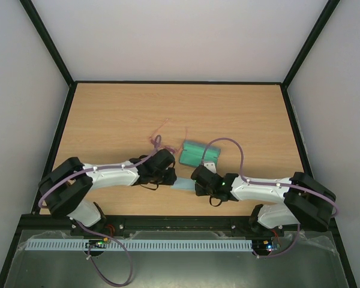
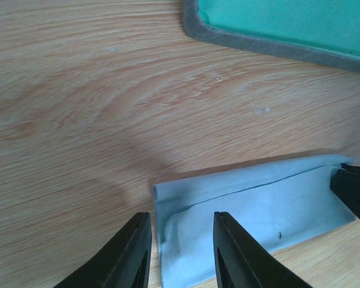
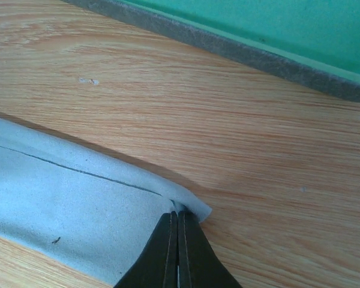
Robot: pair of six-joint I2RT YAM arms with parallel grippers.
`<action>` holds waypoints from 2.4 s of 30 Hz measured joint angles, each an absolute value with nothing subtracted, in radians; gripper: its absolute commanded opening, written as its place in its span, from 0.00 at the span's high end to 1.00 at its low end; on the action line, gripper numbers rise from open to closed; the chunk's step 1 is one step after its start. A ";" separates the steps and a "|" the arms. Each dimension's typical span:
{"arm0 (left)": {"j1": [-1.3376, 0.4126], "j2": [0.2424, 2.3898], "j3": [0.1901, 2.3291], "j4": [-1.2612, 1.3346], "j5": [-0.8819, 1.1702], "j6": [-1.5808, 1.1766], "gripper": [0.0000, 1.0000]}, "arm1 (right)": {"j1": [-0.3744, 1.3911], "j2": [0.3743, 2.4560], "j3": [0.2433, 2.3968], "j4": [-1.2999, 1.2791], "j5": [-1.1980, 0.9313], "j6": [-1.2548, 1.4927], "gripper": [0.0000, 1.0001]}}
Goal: Organize the sunglasses
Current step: Move the glasses cleaning cloth to the center of the board, then pick up the glasses cleaning cloth from the center of the board.
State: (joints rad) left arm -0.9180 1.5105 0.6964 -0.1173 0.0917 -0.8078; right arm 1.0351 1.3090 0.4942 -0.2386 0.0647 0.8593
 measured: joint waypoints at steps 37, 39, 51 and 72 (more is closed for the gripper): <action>-1.032 1.637 0.808 -0.219 -0.062 -0.836 0.98 | 1.033 1.268 0.456 -0.213 0.051 0.849 0.98; -1.032 1.636 0.808 -0.219 -0.062 -0.838 0.98 | 1.033 1.266 0.456 -0.214 0.050 0.849 0.98; -1.038 1.636 0.872 -0.282 -0.069 -0.838 0.98 | 1.033 1.224 0.479 -0.295 0.044 0.849 0.98; -1.007 1.632 0.976 -0.353 -0.089 -0.810 0.98 | 1.019 1.197 0.574 -0.384 0.085 0.837 0.99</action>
